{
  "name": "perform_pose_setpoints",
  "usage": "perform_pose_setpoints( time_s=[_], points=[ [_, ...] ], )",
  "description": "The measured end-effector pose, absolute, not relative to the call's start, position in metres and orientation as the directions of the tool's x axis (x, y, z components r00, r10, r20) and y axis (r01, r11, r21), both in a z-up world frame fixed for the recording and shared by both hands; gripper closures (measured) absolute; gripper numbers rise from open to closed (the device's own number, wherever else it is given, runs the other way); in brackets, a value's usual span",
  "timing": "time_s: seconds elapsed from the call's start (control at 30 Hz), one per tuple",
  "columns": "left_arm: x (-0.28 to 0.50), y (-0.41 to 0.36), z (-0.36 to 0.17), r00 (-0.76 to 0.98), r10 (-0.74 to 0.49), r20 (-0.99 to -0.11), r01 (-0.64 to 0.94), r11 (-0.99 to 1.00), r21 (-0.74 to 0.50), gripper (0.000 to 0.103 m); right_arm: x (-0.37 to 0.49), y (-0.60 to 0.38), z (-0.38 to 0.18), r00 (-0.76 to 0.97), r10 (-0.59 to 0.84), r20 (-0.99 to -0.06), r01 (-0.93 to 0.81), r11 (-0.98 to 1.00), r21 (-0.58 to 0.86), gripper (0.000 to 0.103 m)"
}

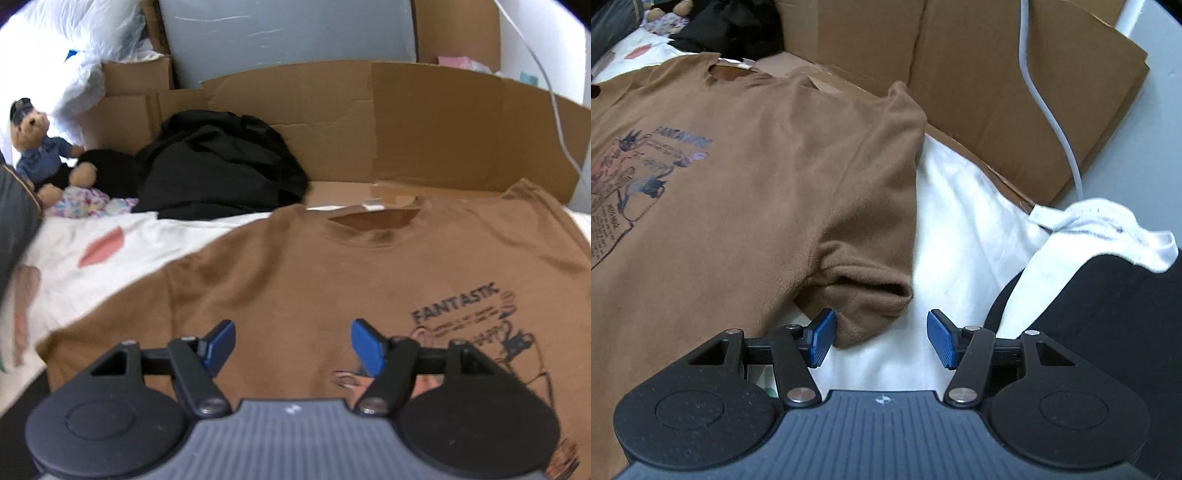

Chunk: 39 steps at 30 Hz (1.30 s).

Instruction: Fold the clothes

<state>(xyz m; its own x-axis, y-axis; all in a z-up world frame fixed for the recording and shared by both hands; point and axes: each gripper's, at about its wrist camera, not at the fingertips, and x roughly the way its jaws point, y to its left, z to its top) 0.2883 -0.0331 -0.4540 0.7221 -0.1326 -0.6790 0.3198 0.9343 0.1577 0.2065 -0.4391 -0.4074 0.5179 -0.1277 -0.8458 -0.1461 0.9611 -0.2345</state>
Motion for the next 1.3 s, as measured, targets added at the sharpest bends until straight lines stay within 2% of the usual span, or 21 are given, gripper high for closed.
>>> perform_pose_setpoints(
  time_s=[0.1, 0.17, 0.27, 0.37, 0.7, 1.1, 1.2, 1.27, 1.3],
  points=[
    [0.277, -0.043, -0.458, 0.718, -0.181, -0.672, 0.369, 0.918, 0.148, 0.031, 0.204, -0.437, -0.410, 0.527, -0.120, -0.841, -0.138, 0.965, -0.224, 0.047],
    [0.271, -0.050, -0.461, 0.710, -0.207, -0.673, 0.395, 0.908, 0.138, 0.031, 0.204, -0.438, -0.410, 0.534, -0.107, -0.839, -0.131, 0.970, -0.207, 0.075],
    [0.264, -0.066, -0.464, 0.694, -0.247, -0.677, 0.436, 0.892, 0.121, 0.031, 0.209, -0.445, -0.404, 0.536, -0.089, -0.840, -0.114, 0.978, -0.177, 0.093],
    [0.261, -0.084, -0.467, 0.682, -0.275, -0.678, 0.463, 0.880, 0.108, 0.031, 0.212, -0.454, -0.393, 0.565, -0.107, -0.818, -0.084, 0.979, -0.186, 0.096],
    [0.247, -0.125, -0.476, 0.627, -0.354, -0.694, 0.541, 0.839, 0.061, 0.031, 0.210, -0.483, -0.340, 0.712, -0.207, -0.671, 0.064, 0.971, -0.231, 0.096],
    [0.247, -0.131, -0.483, 0.603, -0.347, -0.718, 0.543, 0.838, 0.051, 0.031, 0.207, -0.470, -0.311, 0.783, -0.144, -0.606, 0.000, 0.973, -0.232, 0.095],
    [0.247, -0.133, -0.481, 0.600, -0.350, -0.720, 0.548, 0.835, 0.050, 0.031, 0.207, -0.469, -0.315, 0.756, -0.139, -0.640, -0.023, 0.971, -0.238, 0.086],
    [0.247, -0.133, -0.481, 0.599, -0.354, -0.719, 0.551, 0.833, 0.048, 0.030, 0.205, -0.470, -0.322, 0.723, -0.119, -0.680, -0.051, 0.973, -0.224, 0.069],
    [0.247, -0.132, -0.482, 0.598, -0.354, -0.719, 0.552, 0.833, 0.048, 0.030, 0.202, -0.472, -0.328, 0.704, -0.107, -0.702, -0.060, 0.976, -0.209, 0.066]
  ],
)
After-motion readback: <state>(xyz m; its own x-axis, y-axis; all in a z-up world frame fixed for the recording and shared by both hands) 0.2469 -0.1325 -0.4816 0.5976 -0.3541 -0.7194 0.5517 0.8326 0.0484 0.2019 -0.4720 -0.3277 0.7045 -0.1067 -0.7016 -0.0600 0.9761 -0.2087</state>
